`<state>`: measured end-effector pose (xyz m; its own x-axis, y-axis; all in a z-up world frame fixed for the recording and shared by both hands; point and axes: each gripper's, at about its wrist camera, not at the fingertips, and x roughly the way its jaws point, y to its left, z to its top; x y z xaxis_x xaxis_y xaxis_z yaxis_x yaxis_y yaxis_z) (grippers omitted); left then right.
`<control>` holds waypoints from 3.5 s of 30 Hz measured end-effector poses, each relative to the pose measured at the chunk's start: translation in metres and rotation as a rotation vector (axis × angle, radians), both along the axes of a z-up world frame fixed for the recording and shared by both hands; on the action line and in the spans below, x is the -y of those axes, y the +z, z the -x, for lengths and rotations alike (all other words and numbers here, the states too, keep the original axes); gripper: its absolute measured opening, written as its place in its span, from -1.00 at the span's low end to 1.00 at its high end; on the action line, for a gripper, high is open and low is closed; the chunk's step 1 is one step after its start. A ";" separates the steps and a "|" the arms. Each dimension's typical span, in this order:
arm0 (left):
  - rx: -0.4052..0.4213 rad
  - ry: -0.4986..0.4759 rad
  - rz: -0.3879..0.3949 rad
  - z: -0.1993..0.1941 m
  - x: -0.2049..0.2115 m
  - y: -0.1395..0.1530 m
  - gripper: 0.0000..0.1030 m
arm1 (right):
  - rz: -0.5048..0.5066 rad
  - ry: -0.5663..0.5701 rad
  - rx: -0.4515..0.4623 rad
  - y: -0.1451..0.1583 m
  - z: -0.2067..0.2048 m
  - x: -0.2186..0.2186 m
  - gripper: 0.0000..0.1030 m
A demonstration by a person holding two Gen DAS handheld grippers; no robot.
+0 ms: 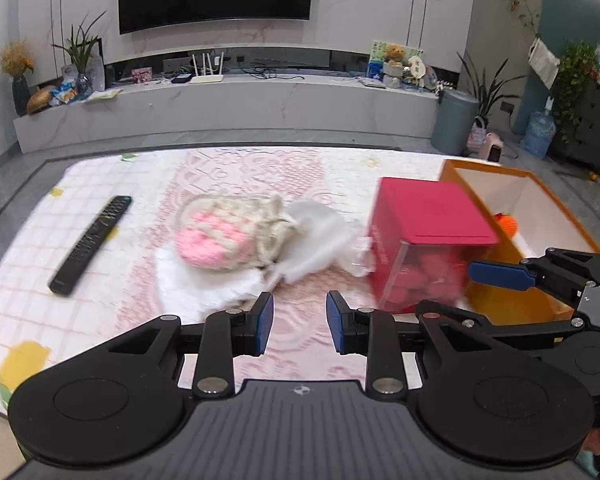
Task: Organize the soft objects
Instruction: 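Move both tools back toward the pink crocheted basket, then grasp the pink crocheted basket with the left tool while the right tool grasps the white bag, then lift the crocheted basket and white bag and carry both over the orange shoebox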
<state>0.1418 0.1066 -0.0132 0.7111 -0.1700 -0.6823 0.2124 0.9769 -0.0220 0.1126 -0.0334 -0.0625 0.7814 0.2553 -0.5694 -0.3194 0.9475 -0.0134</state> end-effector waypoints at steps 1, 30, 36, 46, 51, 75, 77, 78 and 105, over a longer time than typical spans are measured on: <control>-0.004 -0.007 -0.019 -0.004 -0.003 0.000 -0.32 | 0.005 0.014 -0.001 -0.001 -0.004 -0.006 0.12; 0.061 -0.286 -0.359 -0.120 -0.012 -0.091 -0.17 | 0.063 0.118 -0.017 -0.051 -0.146 -0.079 -0.08; 0.117 -0.219 -0.268 -0.109 -0.026 -0.082 -0.60 | 0.049 0.126 0.016 -0.050 -0.147 -0.081 -0.01; 0.121 -0.122 -0.218 -0.115 -0.046 -0.054 -0.62 | 0.022 0.065 -0.071 -0.062 -0.179 -0.101 0.23; 0.099 -0.110 -0.207 -0.115 -0.045 -0.064 -0.62 | 0.027 0.059 -0.104 -0.072 -0.185 -0.106 -0.48; 0.147 0.025 -0.138 -0.076 -0.061 0.000 -0.62 | -0.125 0.121 0.041 0.009 -0.136 -0.080 -0.76; 0.153 0.033 -0.127 -0.070 -0.061 0.007 -0.62 | -0.146 0.123 0.042 0.022 -0.129 -0.074 -0.76; 0.153 0.036 -0.117 -0.067 -0.060 0.010 -0.62 | -0.151 0.124 0.047 0.028 -0.125 -0.072 -0.76; 0.184 -0.154 0.131 0.024 0.064 0.041 -0.62 | -0.188 -0.068 0.243 0.091 0.079 0.086 -0.76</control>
<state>0.1177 0.0425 0.0279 0.7801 -0.3636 -0.5092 0.3702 0.9243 -0.0929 0.0333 -0.1190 0.0285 0.9078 0.2808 -0.3117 -0.2639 0.9598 0.0959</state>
